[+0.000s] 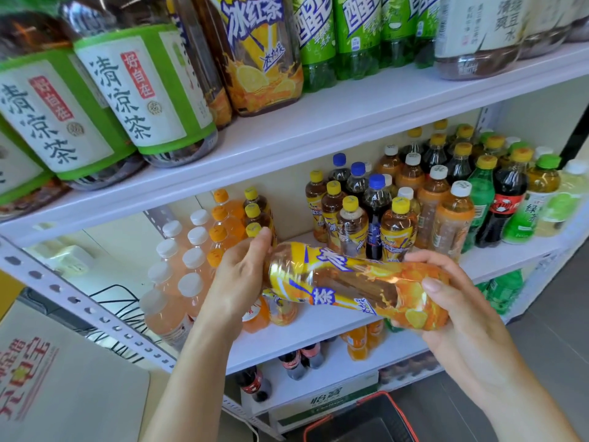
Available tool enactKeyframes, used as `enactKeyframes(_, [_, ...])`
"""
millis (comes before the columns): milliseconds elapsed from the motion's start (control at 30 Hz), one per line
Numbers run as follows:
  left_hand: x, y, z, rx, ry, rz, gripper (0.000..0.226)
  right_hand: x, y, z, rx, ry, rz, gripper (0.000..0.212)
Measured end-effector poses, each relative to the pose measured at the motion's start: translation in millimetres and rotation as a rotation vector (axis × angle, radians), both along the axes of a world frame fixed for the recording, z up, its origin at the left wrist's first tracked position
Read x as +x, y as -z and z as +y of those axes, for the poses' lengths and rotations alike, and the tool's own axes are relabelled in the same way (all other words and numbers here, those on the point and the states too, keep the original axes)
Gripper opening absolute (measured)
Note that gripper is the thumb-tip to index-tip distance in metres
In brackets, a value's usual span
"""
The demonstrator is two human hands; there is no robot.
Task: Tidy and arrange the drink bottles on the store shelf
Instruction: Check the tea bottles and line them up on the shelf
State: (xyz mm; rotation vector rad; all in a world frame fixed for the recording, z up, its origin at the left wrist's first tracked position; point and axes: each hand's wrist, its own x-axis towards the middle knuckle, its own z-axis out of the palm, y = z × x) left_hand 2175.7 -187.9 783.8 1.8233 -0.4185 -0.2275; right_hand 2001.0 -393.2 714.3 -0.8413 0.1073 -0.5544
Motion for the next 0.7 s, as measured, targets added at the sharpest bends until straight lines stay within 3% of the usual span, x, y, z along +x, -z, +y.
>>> enactKeyframes(33, [-0.1,1.7,0.0,-0.004,0.011,0.006,0.042,-12.2,4.1,14.2,-0.133,-0.005,-0.013,0.038])
enactKeyframes(100, [-0.7,4.1,-1.1,-0.057,0.004,0.021,0.035,-0.5,-15.8,11.9,-0.150,-0.031,0.075,0.046])
enactKeyframes(200, [-0.8,6.0,-1.5,-0.182,0.009,0.074,0.030,4.2,-15.0,15.5,-0.066,0.004,0.010,0.060])
enactKeyframes(367, [-3.1,9.5,1.6,-0.273,0.010,0.123,0.025,7.9,-18.9,13.5,-0.001,-0.017,0.000,0.062])
enactKeyframes(500, [-3.0,13.0,6.5,-0.378,0.066,0.184,0.020,4.6,-25.0,7.8,-0.052,-0.028,0.035,0.061])
enactKeyframes(600, [-1.8,14.5,13.0,-0.406,0.123,0.211,0.012,4.7,-26.4,6.4,-0.090,-0.085,0.024,0.077])
enactKeyframes(700, [-2.3,17.0,17.2,-0.413,0.158,0.205,0.010,6.0,-29.6,7.8,-0.069,-0.095,-0.009,0.073])
